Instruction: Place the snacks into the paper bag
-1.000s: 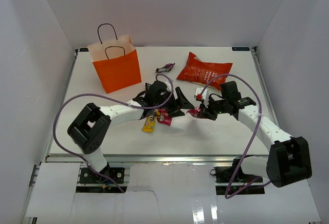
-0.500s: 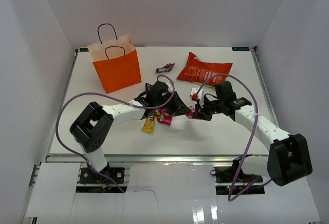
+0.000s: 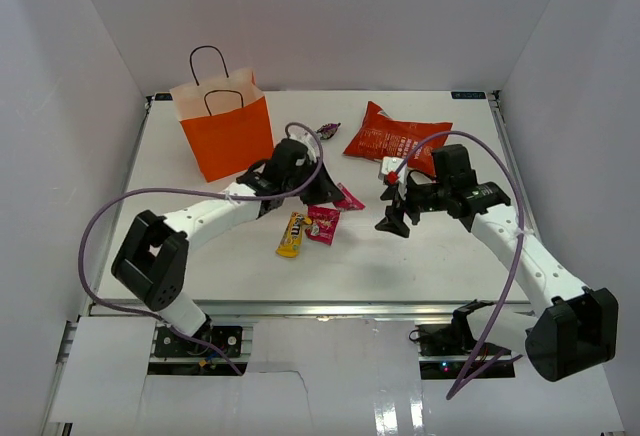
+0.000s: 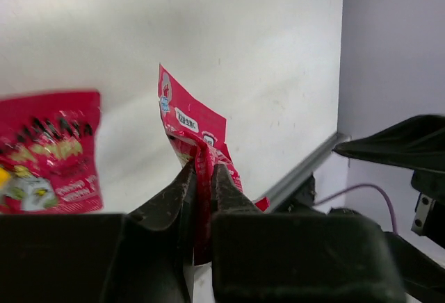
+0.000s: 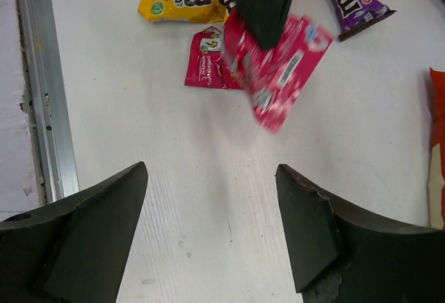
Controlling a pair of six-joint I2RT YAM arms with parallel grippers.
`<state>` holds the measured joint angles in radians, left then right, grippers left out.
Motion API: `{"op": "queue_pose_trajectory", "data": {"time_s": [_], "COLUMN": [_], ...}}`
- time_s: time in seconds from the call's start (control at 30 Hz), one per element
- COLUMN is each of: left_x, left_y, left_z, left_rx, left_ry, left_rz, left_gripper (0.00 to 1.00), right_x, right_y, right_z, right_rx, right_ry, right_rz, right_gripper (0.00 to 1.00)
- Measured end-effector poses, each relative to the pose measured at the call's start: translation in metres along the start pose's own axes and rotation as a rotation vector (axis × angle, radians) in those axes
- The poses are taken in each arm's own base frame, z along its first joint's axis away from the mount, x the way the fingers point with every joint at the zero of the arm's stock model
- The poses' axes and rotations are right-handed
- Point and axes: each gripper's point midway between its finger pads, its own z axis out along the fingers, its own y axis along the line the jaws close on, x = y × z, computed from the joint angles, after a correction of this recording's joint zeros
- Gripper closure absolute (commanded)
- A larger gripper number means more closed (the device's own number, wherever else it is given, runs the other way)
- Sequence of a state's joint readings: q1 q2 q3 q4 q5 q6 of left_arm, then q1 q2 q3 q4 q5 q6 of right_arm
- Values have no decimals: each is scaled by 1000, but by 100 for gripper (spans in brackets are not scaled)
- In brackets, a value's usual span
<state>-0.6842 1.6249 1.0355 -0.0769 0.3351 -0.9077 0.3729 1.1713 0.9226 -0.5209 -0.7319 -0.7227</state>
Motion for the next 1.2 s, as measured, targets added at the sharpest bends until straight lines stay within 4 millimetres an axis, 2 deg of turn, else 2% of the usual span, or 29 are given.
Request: {"op": "queue_pose_trajectory", "data": {"time_s": [0.07, 0.13, 0.27, 0.33, 0.47, 0.57, 0.63, 0.73, 1.0, 1.1, 1.13, 1.2], "left_x": [-31, -70, -147, -184, -251, -283, -297, -316, -326, -328, -328, -328], "left_y": [-7, -25, -71, -82, -77, -63, -55, -40, 21, 31, 33, 35], "left_z": [-18, -43, -113, -153, -228, -262, -270, -270, -237, -229, -228, -228], "left_rx": [-42, -67, -90, -123, -234, -306, -334, -366, -460, -471, -474, -476], "left_ry": [-76, -178, -397, -505, -695, -773, -788, -788, -681, -664, -661, -660], "left_rz": [95, 206, 402, 458, 484, 449, 425, 389, 292, 275, 272, 268], "left_gripper": [89, 89, 89, 89, 90, 90, 91, 91, 88, 81, 73, 63], "right_x": [-7, -7, -1, 1, 3, 6, 7, 9, 10, 11, 11, 12], "right_y": [-3, -5, -6, -6, -6, -6, -6, -7, -7, -7, -7, -7], "right_z": [-8, -11, -11, -10, -8, -6, -5, -3, -3, -2, -2, -1], "right_rx": [18, 26, 20, 15, 9, 3, -1, -5, -7, -7, -9, -11], "right_ry": [-20, -26, -15, -11, -6, -2, 1, 6, 7, 8, 9, 12], "right_rz": [-11, -9, 21, 30, 43, 58, 68, 78, 85, 86, 88, 96], "right_gripper": [20, 20, 20, 20, 20, 20, 20, 20, 20, 20, 20, 20]}}
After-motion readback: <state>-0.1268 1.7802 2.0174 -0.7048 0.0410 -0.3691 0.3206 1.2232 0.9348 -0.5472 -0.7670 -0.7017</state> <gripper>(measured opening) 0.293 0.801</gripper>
